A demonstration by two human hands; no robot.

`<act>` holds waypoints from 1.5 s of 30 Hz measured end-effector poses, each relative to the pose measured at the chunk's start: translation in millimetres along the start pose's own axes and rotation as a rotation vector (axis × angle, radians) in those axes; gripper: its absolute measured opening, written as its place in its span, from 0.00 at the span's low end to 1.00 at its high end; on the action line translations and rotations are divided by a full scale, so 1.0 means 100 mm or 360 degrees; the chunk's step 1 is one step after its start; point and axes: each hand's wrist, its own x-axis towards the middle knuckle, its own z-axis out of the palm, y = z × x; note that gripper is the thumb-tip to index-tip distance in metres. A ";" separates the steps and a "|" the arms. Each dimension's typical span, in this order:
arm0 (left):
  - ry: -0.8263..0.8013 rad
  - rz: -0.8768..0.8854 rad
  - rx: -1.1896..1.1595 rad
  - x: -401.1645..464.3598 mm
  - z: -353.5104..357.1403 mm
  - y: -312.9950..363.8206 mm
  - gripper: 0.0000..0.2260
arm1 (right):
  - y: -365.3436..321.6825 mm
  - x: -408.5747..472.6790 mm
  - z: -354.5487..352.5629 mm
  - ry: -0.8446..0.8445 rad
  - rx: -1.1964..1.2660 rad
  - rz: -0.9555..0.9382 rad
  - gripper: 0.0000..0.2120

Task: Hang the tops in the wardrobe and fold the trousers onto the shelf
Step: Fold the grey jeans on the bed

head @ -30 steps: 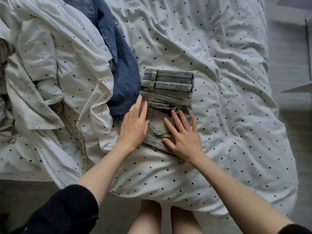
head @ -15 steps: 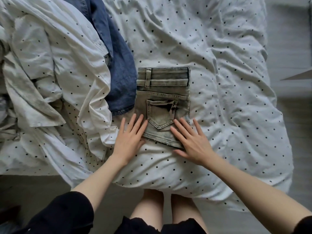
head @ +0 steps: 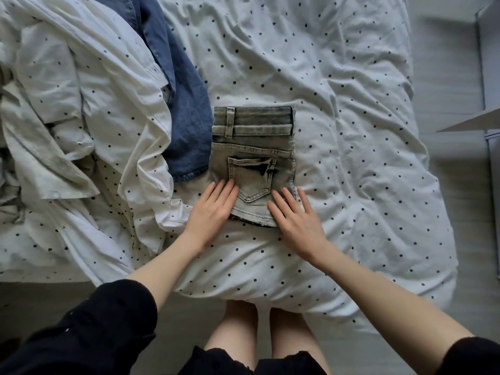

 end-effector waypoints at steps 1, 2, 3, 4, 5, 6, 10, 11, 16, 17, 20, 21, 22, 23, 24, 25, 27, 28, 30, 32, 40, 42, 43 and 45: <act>-0.0030 -0.0021 -0.0041 -0.03 -0.05 0.03 0.22 | -0.03 -0.02 -0.02 0.0058 0.0003 0.0018 0.15; -0.0063 -0.0049 -0.0074 -0.07 -0.11 0.06 0.22 | -0.04 -0.03 -0.06 0.0065 0.0019 0.0026 0.13; -0.0080 -0.0078 -0.0095 -0.10 -0.16 0.10 0.22 | -0.03 -0.03 -0.11 0.0018 0.0055 0.0016 0.13; -0.0091 -0.0099 -0.0130 -0.13 -0.22 0.13 0.22 | -0.01 -0.05 -0.19 -0.0086 0.0105 -0.0014 0.14; -0.0132 -0.0111 -0.0204 -0.16 -0.25 0.16 0.23 | 0.04 -0.06 -0.27 -0.0242 0.0159 -0.0065 0.15; -0.0206 -0.0128 -0.0307 -0.21 -0.27 0.18 0.26 | 0.10 -0.06 -0.33 -0.0387 0.0222 -0.0113 0.16; -0.0399 -0.0150 -0.0607 -0.39 -0.35 0.22 0.27 | 0.29 -0.05 -0.72 -0.0570 0.0615 -0.0018 0.20; -0.0414 -0.0114 -0.0601 -0.40 -0.37 0.23 0.27 | 0.33 -0.04 -0.80 -0.0543 0.0680 0.0039 0.19; -0.0673 -0.0066 -0.0328 -0.43 -0.45 0.36 0.36 | 0.43 -0.05 -0.98 -0.0558 0.0796 0.0178 0.17; -0.0636 -0.0087 -0.0323 -0.44 -0.48 0.37 0.37 | 0.42 -0.06 -0.98 -0.0587 0.0838 0.0202 0.17; -0.0223 -0.0168 -0.0409 -0.46 -0.54 0.42 0.29 | 0.41 -0.07 -0.98 -0.0630 0.0918 0.0214 0.16; -0.0072 -0.0201 -0.0492 -0.45 -0.54 0.40 0.26 | 0.43 -0.06 -1.00 -0.0589 0.0951 0.0240 0.17; -0.0002 -0.0212 -0.0597 -0.43 -0.55 0.37 0.22 | 0.45 -0.05 -1.02 -0.0522 0.0973 0.0275 0.18; 0.0052 -0.0236 -0.0680 -0.40 -0.56 0.31 0.18 | 0.47 -0.03 -1.04 -0.0426 0.0958 0.0295 0.19; 0.0071 -0.0282 -0.0751 -0.36 -0.58 0.25 0.15 | 0.50 0.01 -1.06 -0.0311 0.0914 0.0305 0.20; 0.0079 -0.0355 -0.0819 -0.30 -0.60 0.18 0.13 | 0.53 0.05 -1.07 -0.0195 0.0860 0.0321 0.19; 0.0108 -0.0466 -0.0908 -0.16 -0.64 0.05 0.10 | 0.60 0.20 -1.10 0.0005 0.0789 0.0373 0.18; 0.0137 -0.0493 -0.0944 -0.07 -0.65 -0.02 0.10 | 0.64 0.29 -1.10 0.0080 0.0780 0.0397 0.17; 0.0200 -0.0561 -0.1028 0.11 -0.70 -0.12 0.10 | 0.70 0.48 -1.11 0.0184 0.0785 0.0453 0.16; 0.0266 -0.0638 -0.1049 0.33 -0.68 -0.24 0.10 | 0.76 0.71 -1.06 0.0261 0.0789 0.0540 0.16; 0.0141 -0.0746 -0.0660 0.97 -0.45 -0.45 0.15 | 0.66 1.08 -0.88 0.0709 0.0465 0.0599 0.20; 0.0076 -0.0799 -0.0596 1.06 -0.41 -0.44 0.15 | 0.47 1.01 -0.73 0.0642 0.0282 0.0308 0.21; 0.0062 -0.0847 -0.0572 1.08 -0.40 -0.44 0.15 | 0.39 0.98 -0.65 0.0507 0.0210 0.0237 0.23; 0.0169 -0.0906 -0.0505 1.09 -0.38 -0.45 0.13 | 0.33 0.98 -0.49 0.0252 0.0103 0.0256 0.25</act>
